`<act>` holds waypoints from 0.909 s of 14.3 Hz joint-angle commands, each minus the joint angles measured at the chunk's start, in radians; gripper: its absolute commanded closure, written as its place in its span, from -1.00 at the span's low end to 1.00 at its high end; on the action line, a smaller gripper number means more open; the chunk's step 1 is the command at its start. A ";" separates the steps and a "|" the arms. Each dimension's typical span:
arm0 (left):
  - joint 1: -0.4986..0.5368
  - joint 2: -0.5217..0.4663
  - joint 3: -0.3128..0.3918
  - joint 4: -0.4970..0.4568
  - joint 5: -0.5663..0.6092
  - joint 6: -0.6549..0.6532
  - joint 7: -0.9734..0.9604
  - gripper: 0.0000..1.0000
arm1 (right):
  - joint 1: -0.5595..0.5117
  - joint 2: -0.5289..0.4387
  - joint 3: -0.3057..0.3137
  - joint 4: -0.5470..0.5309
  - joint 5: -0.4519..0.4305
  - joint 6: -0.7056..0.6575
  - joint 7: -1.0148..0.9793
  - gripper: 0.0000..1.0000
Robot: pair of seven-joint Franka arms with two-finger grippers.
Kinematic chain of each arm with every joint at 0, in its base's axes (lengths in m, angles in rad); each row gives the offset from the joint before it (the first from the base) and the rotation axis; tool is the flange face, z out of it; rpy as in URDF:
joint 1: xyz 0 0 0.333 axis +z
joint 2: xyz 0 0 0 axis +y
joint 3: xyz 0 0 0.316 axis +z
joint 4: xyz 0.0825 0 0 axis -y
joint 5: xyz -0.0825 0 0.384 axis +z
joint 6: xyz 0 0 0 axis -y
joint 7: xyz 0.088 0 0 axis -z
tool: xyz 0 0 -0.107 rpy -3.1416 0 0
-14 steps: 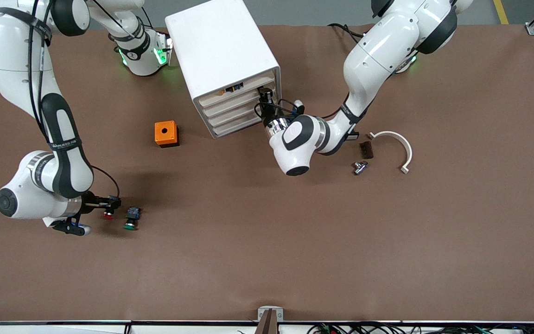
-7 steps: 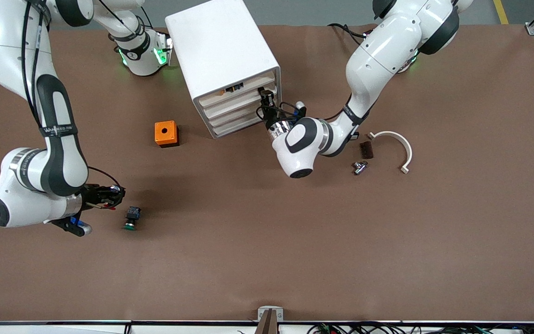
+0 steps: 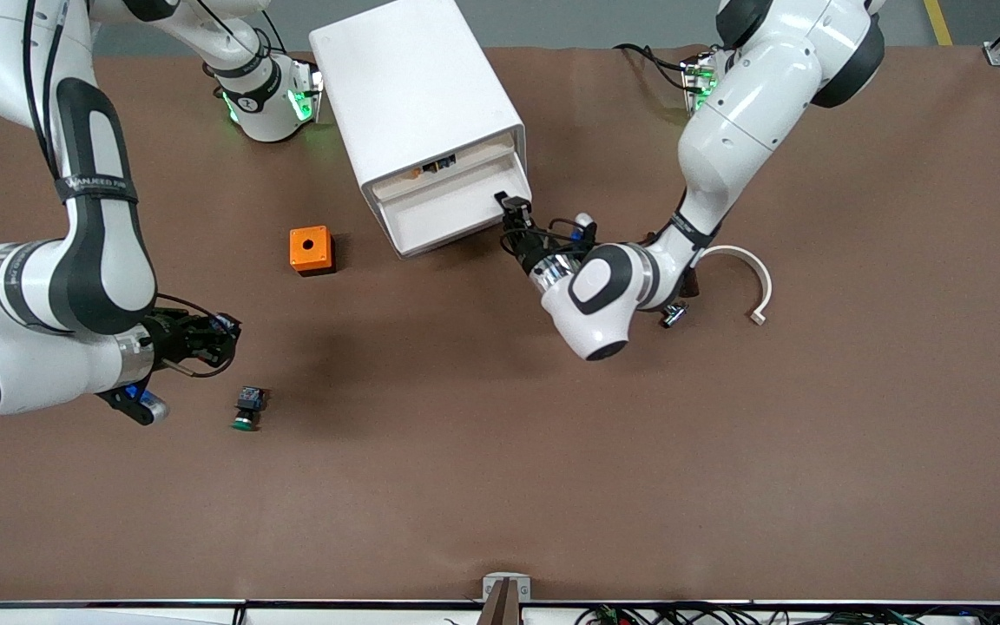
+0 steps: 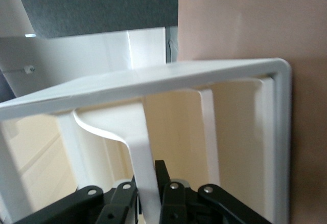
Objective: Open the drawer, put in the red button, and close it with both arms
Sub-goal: 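Pull the drawer open with the left gripper while the right gripper lifts the button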
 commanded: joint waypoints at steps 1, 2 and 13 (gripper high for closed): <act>0.047 -0.003 0.001 0.022 -0.027 0.003 0.008 0.74 | 0.043 -0.040 0.001 0.019 -0.008 -0.054 0.127 1.00; 0.060 -0.003 0.001 0.022 -0.027 0.006 0.011 0.72 | 0.052 -0.053 0.002 0.019 -0.005 -0.063 0.171 1.00; 0.105 -0.003 0.003 0.035 -0.013 0.017 0.025 -0.86 | 0.345 -0.156 0.004 0.015 0.001 -0.057 0.624 1.00</act>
